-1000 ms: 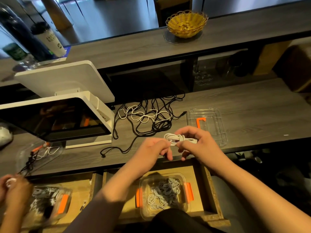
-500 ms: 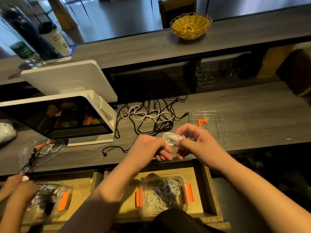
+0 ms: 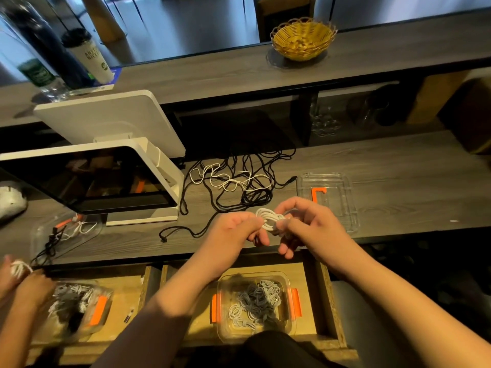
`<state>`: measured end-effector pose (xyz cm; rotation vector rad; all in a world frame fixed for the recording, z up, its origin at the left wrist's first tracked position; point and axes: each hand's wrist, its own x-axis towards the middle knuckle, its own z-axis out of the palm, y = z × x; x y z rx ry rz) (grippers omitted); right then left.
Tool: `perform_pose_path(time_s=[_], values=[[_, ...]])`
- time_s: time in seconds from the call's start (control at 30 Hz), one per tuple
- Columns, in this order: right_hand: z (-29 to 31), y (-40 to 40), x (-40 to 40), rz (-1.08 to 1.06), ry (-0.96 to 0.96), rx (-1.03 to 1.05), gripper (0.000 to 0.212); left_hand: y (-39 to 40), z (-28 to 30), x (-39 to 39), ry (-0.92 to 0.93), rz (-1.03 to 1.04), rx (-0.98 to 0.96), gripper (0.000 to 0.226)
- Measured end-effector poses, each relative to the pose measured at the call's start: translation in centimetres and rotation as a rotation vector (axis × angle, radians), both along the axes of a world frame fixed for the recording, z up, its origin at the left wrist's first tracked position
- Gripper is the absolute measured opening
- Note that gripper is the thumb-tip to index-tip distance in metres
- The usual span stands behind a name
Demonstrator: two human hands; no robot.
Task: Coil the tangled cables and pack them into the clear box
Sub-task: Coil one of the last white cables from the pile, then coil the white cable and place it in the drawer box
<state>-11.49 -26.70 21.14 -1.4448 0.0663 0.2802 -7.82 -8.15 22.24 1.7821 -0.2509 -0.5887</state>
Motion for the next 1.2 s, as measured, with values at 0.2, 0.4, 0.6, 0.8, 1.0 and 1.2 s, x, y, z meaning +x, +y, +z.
perform_pose_path(time_s=[0.2, 0.4, 0.6, 0.8, 1.0, 1.2], values=[[0.8, -1.2, -0.1, 0.119, 0.095, 0.196, 0.021, -0.3, 0.2, -1.1, 0.301, 0.057, -0.394, 0.041], [-0.7, -1.1, -0.3, 0.095, 0.061, 0.080, 0.013, -0.2, -1.6, -0.6, 0.100, 0.097, -0.097, 0.032], [-3.3, -1.4, -1.0, 0.076, 0.104, -0.031, 0.017, 0.0, -3.3, -1.1, 0.051, 0.050, 0.091, 0.016], [-7.4, -1.3, -1.7, 0.078, 0.058, -0.326, 0.020, 0.3, -8.7, -2.9, 0.177, 0.285, 0.150, 0.009], [-13.6, 0.1, -2.1, 0.153, 0.142, -0.556, 0.016, 0.9, -14.7, -5.0, 0.227, 0.393, 0.322, 0.008], [-18.5, 1.4, -3.1, 0.292, 0.215, -0.700, 0.019, 0.9, -19.7, -7.1, 0.262, 0.361, 0.473, 0.015]])
